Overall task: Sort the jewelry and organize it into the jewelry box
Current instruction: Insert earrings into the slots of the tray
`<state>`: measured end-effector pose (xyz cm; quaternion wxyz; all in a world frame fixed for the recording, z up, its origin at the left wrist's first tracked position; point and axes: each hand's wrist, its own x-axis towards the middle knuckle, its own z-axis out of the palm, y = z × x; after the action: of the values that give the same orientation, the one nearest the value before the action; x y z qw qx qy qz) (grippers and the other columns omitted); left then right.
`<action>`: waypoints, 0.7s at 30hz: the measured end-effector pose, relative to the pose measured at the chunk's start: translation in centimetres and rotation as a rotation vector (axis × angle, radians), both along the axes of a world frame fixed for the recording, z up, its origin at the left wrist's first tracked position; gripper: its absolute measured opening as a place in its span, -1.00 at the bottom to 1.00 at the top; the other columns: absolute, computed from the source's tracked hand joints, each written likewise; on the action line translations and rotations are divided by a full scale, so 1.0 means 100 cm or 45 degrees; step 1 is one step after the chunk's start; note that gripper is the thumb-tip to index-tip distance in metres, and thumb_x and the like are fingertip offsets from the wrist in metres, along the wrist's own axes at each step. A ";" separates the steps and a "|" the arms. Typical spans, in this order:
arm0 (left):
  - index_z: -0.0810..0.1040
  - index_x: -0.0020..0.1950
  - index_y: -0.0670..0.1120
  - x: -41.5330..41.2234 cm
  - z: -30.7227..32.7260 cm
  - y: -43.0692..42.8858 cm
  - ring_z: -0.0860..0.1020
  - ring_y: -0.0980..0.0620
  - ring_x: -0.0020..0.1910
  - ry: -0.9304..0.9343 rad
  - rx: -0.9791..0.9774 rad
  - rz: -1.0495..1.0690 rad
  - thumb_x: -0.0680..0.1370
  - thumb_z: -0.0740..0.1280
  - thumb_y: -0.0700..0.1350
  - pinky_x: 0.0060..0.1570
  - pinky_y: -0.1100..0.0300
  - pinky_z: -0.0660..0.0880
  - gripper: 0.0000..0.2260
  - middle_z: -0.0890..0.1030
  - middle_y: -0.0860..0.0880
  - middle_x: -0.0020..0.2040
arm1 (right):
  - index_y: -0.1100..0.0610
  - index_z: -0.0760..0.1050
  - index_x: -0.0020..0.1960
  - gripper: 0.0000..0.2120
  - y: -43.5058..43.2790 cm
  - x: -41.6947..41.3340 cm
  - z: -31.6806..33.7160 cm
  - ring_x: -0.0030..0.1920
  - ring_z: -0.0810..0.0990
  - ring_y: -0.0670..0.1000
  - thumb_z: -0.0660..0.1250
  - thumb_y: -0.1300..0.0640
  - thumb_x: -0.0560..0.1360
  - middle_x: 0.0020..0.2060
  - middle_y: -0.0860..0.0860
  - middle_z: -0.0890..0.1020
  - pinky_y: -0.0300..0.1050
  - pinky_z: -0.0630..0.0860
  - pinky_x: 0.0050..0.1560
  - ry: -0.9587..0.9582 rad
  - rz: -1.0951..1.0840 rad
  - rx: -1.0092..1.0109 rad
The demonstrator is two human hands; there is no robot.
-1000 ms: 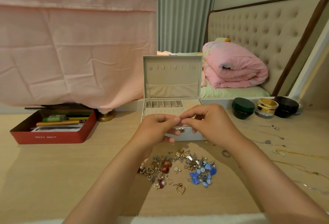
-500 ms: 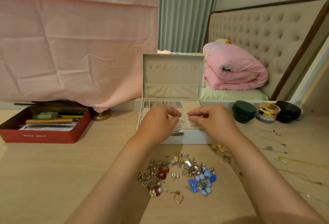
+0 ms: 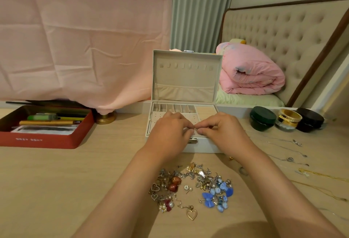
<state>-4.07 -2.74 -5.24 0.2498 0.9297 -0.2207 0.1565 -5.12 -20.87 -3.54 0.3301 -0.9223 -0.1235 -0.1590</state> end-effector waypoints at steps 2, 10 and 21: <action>0.65 0.20 0.07 0.000 0.000 0.001 0.40 0.02 0.16 0.002 0.000 -0.003 0.63 0.26 0.04 0.24 0.04 0.37 -0.77 0.60 0.07 0.16 | -0.15 0.73 -0.05 -0.85 -0.001 0.002 -0.003 -0.11 0.53 -0.25 0.53 0.10 0.46 -0.32 -0.35 0.54 0.05 0.47 0.21 -0.048 0.000 -0.044; 0.65 0.19 0.07 0.002 -0.001 0.001 0.40 0.02 0.17 0.007 0.002 -0.021 0.63 0.26 0.02 0.23 0.03 0.38 -0.78 0.60 0.06 0.16 | -0.22 0.69 0.04 -0.87 -0.008 0.005 0.001 0.11 0.44 -0.10 0.38 -0.04 0.57 -0.01 -0.23 0.67 -0.08 0.17 0.18 -0.022 -0.004 -0.384; 0.63 0.19 0.08 -0.005 0.009 0.004 0.40 0.03 0.16 -0.010 0.100 -0.059 0.62 0.28 0.03 0.19 0.08 0.38 -0.80 0.57 0.07 0.15 | -0.15 0.67 -0.04 -0.95 -0.006 -0.008 0.015 -0.05 0.48 -0.16 0.45 -0.01 0.51 -0.05 -0.19 0.60 -0.08 0.40 0.10 -0.077 -0.075 -0.278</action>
<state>-4.58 -2.33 -4.39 0.2155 0.9329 -0.2491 0.1456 -5.97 -21.45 -2.06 0.2189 -0.9507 -0.1228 -0.1819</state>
